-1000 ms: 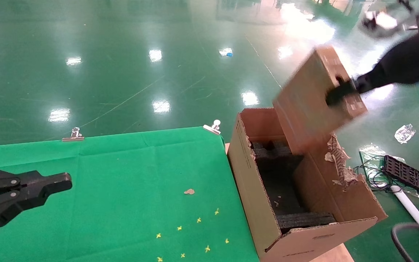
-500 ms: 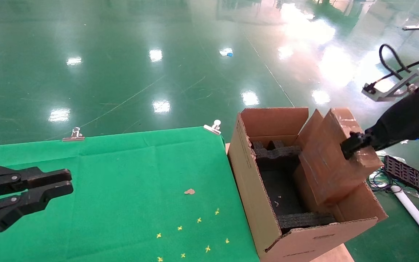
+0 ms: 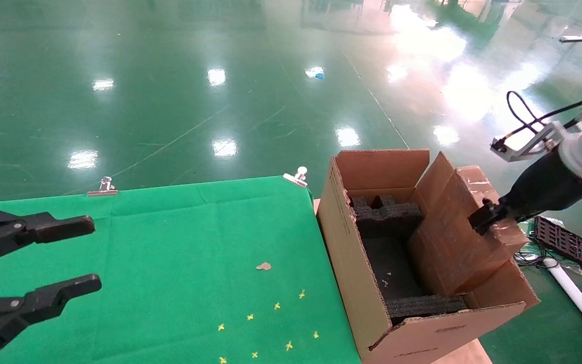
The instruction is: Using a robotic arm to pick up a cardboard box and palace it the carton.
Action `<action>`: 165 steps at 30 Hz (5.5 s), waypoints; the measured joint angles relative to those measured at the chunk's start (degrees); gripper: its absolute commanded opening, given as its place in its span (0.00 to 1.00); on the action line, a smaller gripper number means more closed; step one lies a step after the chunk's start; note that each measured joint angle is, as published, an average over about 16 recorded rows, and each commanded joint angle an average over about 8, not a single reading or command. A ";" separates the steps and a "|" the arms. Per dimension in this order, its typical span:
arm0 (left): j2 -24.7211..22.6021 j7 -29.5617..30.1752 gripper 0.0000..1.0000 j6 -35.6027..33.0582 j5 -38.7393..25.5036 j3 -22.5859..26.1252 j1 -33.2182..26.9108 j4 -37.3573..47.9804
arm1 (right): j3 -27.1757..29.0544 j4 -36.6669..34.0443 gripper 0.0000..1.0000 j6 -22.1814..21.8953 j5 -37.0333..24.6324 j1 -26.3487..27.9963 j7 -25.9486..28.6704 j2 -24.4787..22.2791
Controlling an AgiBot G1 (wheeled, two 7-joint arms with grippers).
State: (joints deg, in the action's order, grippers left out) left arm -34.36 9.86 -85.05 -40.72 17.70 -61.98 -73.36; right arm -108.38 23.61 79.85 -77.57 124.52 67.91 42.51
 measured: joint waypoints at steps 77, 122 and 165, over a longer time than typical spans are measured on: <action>0.07 -0.09 1.00 0.08 0.12 0.17 -0.04 0.01 | 5.51 -15.77 1.00 -7.45 8.80 3.93 -26.71 6.27; 0.10 -0.15 1.00 0.10 0.19 0.26 -0.08 0.07 | 60.23 26.43 1.00 0.69 25.81 -36.78 -46.66 -2.73; 0.13 -0.18 1.00 0.15 0.24 0.30 -0.08 0.09 | 93.10 50.46 1.00 5.98 36.02 -63.56 -57.27 -7.62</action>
State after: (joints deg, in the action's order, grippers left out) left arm -34.23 9.68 -84.89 -40.48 18.01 -62.06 -73.27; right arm -15.28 74.07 85.83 -41.55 60.96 10.65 34.89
